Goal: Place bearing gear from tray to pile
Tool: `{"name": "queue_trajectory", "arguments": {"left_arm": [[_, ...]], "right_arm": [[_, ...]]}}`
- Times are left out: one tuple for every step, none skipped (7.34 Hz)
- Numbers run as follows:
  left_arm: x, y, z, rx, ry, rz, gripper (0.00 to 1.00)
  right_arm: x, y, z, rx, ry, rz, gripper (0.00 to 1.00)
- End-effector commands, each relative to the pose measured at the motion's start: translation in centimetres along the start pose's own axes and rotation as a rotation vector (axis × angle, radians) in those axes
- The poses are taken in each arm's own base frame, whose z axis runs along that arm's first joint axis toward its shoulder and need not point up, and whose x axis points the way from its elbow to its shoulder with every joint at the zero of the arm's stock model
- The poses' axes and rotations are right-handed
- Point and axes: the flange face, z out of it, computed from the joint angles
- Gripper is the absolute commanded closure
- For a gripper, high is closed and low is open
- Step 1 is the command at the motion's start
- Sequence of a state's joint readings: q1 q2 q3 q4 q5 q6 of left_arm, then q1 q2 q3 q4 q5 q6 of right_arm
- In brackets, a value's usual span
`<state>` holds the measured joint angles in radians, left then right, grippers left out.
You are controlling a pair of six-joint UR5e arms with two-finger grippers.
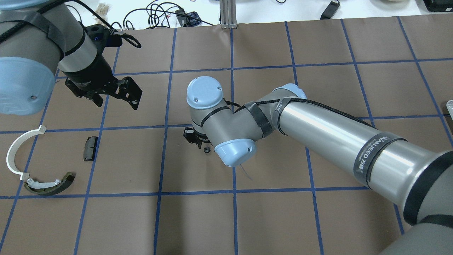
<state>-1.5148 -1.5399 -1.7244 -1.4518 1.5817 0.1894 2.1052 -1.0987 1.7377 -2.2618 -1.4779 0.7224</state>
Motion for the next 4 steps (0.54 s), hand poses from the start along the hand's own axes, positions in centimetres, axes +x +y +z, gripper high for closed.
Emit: {"name": "queue_trajectory", "arguments": {"left_arm": [[0.0,-0.2,0.2,0.000,-0.001,0.015,0.00],[0.2,-0.3,0.6,-0.008,0.002,0.023,0.00],[0.2,-0.5,1.0,-0.009,0.000,0.019,0.00],[0.5,-1.1,2.3,0.014,-0.002,-0.011,0.00]], "right_arm": [[1.4,-2.8,-2.2,0.056,-0.018,-0.042,0.00],[4.1,-6.1,-5.1,0.095,-0.032,-0.132,0.00],[8.3,-9.6,-7.0,0.120,-0.027,-0.183,0.00],[13.5,-13.4,-8.6,0.128,-0.012,-0.175,0.00]]}}
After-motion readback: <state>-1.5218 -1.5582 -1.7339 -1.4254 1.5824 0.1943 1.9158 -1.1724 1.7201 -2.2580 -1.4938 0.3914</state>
